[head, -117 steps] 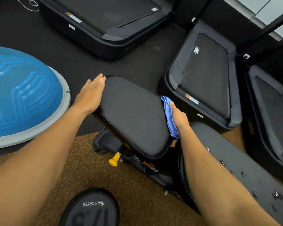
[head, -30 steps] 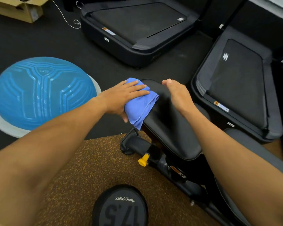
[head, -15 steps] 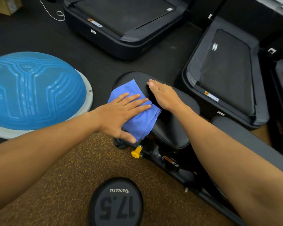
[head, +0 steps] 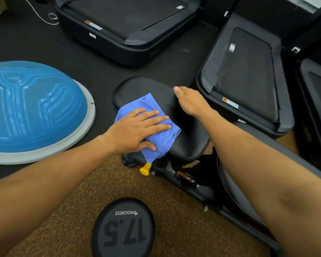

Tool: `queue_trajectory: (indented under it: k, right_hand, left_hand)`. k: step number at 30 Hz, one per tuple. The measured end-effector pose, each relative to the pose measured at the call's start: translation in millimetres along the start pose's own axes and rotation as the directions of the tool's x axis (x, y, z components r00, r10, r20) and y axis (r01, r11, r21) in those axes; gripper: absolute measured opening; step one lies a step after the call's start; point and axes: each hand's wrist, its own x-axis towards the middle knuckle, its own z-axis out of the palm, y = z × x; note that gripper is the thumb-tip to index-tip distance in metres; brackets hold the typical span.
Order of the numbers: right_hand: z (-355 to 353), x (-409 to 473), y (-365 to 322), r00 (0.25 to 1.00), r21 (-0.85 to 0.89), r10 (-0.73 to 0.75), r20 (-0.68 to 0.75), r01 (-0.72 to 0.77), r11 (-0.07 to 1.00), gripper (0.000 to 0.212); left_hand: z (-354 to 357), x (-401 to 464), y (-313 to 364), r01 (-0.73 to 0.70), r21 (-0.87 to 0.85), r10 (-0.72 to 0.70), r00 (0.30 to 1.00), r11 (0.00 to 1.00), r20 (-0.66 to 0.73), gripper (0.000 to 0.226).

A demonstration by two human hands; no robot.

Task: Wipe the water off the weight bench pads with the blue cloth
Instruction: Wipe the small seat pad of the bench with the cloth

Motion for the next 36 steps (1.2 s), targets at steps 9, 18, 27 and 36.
queue_trajectory:
  k: [9,18,27,36]
  right_hand:
    - [-26,-3,49,0.985,0.006,0.172,-0.023,-0.172,0.985,0.059]
    - [-25,-8,62,0.985,0.103,0.17,-0.027,-0.167,0.981,0.058]
    - [-26,-9,63,0.985,0.072,0.172,-0.004,-0.172,0.983,0.061]
    - [-26,-5,67,0.985,0.047,0.174,0.002,-0.174,0.984,0.065]
  left_hand:
    - [18,6,47,0.031,0.015,-0.029,0.993,0.999,-0.114,0.068]
    - [45,37,132,0.114,0.025,-0.102,0.95,0.993,-0.295,0.043]
    - [43,64,151,0.084,0.148,-0.037,0.956,0.985,-0.292,0.038]
    - [39,18,76,0.04,0.085,-0.003,0.917,0.996,-0.398,0.066]
